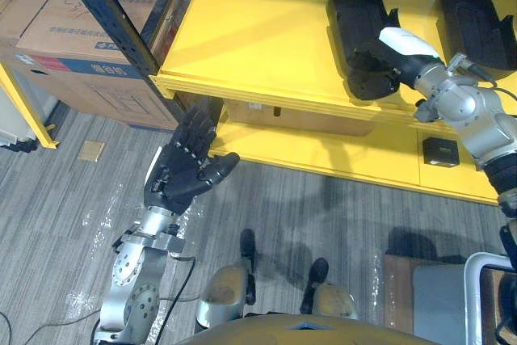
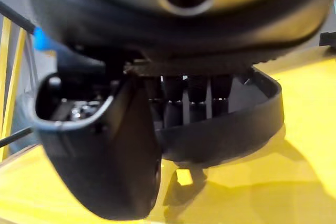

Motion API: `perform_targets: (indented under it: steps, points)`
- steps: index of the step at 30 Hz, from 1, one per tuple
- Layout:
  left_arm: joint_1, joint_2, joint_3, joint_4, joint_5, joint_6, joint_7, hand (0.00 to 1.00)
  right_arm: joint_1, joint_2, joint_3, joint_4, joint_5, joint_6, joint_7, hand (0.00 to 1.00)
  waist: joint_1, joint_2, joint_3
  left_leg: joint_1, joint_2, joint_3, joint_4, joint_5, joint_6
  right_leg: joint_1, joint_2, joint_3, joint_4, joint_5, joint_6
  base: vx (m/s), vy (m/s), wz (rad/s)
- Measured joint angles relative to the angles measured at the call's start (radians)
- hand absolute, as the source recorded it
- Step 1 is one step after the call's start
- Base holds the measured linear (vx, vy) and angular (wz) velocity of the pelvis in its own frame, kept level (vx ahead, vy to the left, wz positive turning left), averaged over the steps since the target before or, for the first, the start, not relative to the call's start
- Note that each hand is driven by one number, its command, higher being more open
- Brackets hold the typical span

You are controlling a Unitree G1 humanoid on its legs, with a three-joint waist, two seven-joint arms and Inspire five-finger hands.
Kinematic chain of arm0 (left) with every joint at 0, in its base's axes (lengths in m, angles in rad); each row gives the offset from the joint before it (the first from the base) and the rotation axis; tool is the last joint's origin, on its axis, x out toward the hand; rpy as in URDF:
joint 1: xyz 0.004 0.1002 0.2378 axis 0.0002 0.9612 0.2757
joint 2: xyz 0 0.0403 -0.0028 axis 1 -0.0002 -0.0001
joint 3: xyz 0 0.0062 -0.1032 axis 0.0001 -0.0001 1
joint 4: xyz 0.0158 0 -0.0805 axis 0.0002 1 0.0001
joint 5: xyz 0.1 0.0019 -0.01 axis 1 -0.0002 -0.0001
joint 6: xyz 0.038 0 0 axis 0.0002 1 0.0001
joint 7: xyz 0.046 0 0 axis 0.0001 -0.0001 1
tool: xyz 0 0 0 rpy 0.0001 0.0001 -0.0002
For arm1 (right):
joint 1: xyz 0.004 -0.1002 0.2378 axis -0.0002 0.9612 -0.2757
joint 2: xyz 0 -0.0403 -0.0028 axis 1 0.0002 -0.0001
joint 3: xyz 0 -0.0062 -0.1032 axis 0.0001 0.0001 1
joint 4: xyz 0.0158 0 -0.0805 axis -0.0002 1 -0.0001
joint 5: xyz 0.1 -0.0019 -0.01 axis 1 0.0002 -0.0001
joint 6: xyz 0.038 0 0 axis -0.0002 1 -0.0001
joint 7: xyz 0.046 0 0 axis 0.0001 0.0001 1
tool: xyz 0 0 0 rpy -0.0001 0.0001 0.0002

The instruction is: Walk over and take three plastic housings, then place them on the shelf

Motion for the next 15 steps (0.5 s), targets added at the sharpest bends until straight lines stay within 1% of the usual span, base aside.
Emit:
perform_targets:
  steps: [2, 5, 7, 10, 12, 15]
  points:
    - [-0.003, -0.006, -0.023, 0.027, 0.0, 0.0, 0.001, 1.0, -0.019, 0.031, 0.0, 0.021, 0.0, 0.029, -0.018, 0.0, 0.007, 0.0, 0.0, -0.001, 0.001, 0.0, 0.0, 0.001, 0.0, 0.0, 0.0, 0.0, -0.001, 0.0, 0.0, 0.0, 0.0, 0.0]
    - [-0.004, -0.013, -0.031, 0.032, 0.0, 0.001, 0.004, 1.0, -0.048, 0.072, -0.005, 0.055, 0.0, 0.064, -0.051, 0.0, 0.011, 0.0, 0.0, -0.005, 0.0, -0.003, 0.0, 0.002, 0.001, -0.002, 0.0, -0.002, -0.001, 0.0, 0.0, 0.01, -0.003, 0.02]
    - [-0.007, -0.013, -0.031, 0.032, 0.0, 0.001, 0.004, 1.0, -0.064, 0.094, -0.007, 0.076, 0.001, 0.082, -0.069, 0.0, 0.014, 0.001, 0.0, -0.005, 0.0, -0.007, 0.001, 0.002, 0.001, 0.0, 0.0, -0.005, -0.002, 0.0, 0.0, 0.02, -0.005, 0.04]
    - [-0.011, -0.013, -0.033, 0.032, 0.0, 0.001, 0.006, 1.0, -0.095, 0.124, -0.012, 0.125, 0.003, 0.093, -0.088, 0.0, 0.016, 0.002, 0.001, -0.017, 0.0, -0.013, 0.017, 0.001, 0.0, 0.001, 0.0, -0.009, -0.002, 0.0, -0.001, 0.02, -0.004, 0.08]
    - [-0.028, -0.015, -0.048, 0.032, 0.0, 0.0, 0.01, 1.0, -0.117, 0.126, -0.012, 0.149, 0.002, 0.103, -0.089, 0.0, 0.029, 0.012, 0.007, -0.02, 0.001, -0.016, 0.028, -0.001, 0.0, 0.004, 0.0, -0.012, -0.001, 0.0, -0.001, 0.0, -0.003, 0.05]
    - [-0.037, -0.04, -0.056, 0.032, 0.0, 0.0, 0.012, 1.0, -0.142, 0.133, -0.014, 0.167, 0.002, 0.123, -0.094, 0.0, 0.034, 0.03, 0.017, -0.02, 0.004, -0.024, 0.029, -0.001, -0.001, 0.01, 0.001, -0.024, -0.001, -0.002, -0.003, -0.03, -0.001, 0.08]
